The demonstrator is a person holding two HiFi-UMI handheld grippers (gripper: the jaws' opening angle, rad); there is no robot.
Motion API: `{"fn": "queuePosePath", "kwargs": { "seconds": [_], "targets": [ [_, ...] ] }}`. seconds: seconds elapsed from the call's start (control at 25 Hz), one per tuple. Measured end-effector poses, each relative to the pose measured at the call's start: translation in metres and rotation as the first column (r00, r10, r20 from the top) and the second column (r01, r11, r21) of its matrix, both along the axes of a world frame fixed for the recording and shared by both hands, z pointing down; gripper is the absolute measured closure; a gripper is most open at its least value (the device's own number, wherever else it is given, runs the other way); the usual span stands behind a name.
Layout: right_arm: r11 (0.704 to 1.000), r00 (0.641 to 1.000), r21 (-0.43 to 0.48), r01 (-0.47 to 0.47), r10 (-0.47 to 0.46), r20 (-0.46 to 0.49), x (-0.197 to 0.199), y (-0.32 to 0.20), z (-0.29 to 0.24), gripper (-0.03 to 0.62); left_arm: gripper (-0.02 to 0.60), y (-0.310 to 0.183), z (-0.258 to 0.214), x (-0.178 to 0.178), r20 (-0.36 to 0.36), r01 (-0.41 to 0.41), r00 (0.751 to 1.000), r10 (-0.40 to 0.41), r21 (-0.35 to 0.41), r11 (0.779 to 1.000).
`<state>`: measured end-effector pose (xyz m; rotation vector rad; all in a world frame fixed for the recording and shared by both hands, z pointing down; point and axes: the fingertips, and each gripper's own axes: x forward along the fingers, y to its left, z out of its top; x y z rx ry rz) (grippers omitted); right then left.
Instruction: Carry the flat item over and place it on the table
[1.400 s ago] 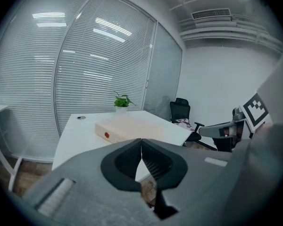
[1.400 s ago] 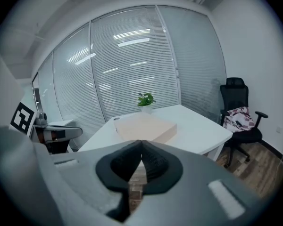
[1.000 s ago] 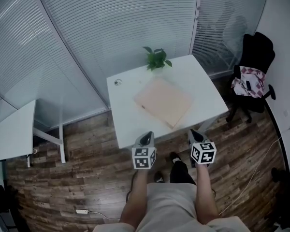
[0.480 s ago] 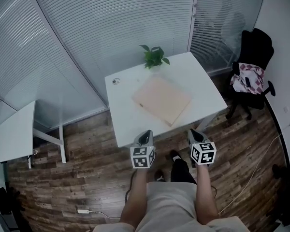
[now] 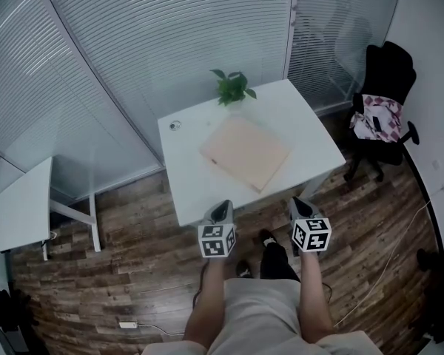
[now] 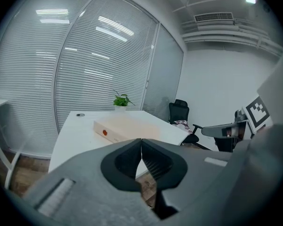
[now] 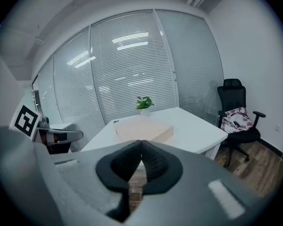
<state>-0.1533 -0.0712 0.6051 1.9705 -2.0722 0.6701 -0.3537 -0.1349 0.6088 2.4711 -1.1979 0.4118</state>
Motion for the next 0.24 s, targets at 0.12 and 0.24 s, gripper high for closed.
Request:
{"fn": "queuePosePath", "kwargs": {
  "seconds": [0.12, 0.24],
  "targets": [
    [1.0, 1.0, 0.001, 0.008, -0.008, -0.004, -0.0022, -0.0012, -0.0012, 0.594, 0.574, -0.0003, -0.0005, -0.0011, -0.005, 0.003, 1.0, -0.003, -0.005, 1.0],
    [1.0, 1.0, 0.004, 0.008, -0.008, -0.002, -0.0024, -0.001, -0.0012, 0.594, 0.574, -0.0001, 0.0004, -0.0025, -0.01, 0.004, 1.0, -0.005, -0.008, 1.0]
  ]
}}
